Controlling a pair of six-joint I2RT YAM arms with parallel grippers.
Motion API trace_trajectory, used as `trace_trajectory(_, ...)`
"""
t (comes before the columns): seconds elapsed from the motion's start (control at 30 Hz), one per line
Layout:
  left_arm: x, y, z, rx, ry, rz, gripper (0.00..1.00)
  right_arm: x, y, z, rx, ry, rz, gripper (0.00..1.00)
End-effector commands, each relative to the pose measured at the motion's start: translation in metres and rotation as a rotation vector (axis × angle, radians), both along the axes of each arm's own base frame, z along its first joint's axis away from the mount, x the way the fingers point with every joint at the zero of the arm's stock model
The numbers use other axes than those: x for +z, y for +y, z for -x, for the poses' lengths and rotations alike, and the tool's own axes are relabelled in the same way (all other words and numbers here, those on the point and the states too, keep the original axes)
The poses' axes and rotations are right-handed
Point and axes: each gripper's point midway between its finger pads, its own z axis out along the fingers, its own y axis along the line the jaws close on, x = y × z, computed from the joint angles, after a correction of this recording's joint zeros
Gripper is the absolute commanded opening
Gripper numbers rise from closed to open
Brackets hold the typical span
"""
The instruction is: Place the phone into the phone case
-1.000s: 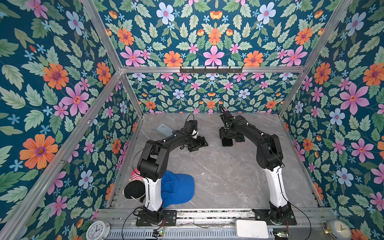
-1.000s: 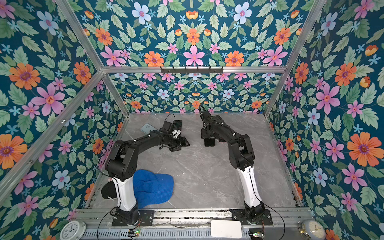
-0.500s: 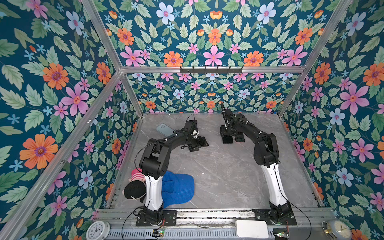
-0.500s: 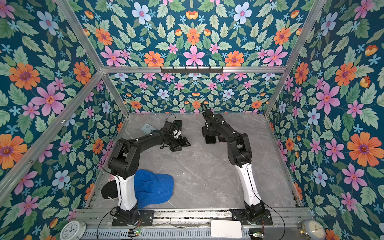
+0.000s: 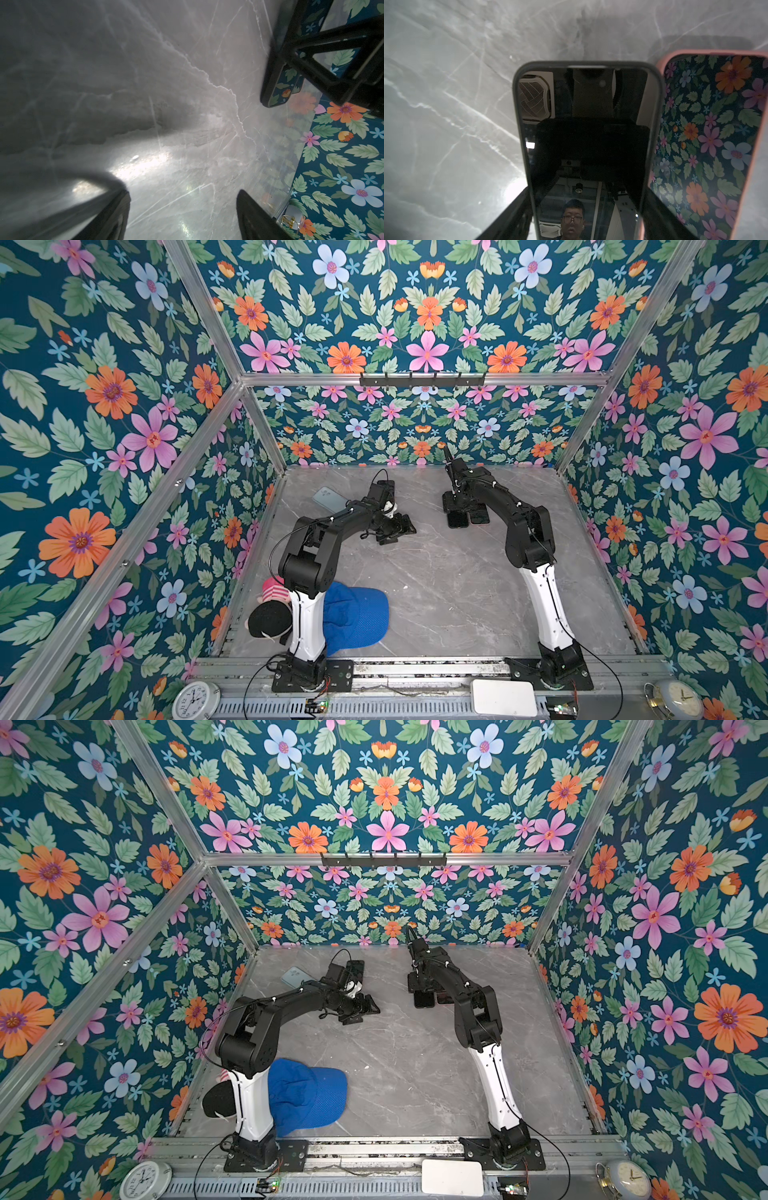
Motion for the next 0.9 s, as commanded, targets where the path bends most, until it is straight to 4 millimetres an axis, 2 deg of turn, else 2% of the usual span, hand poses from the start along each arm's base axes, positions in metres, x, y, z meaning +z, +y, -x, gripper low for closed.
trace_trajectory(0.0,0.0,0.001,0.0,-0.007,-0.009,0.002,0.82,-0.001,0.001,-0.001,0.016,0.001,0.011,0.53)
trace_trajectory(0.57,-0.002,0.007,0.001,0.002,-0.007,0.008,0.82,-0.01,0.006,-0.007,-0.008,0.024,-0.006,0.55)
trace_trajectory(0.87,-0.002,0.009,0.001,0.008,-0.006,0.007,0.82,-0.011,0.006,-0.007,-0.012,0.027,-0.011,0.69)
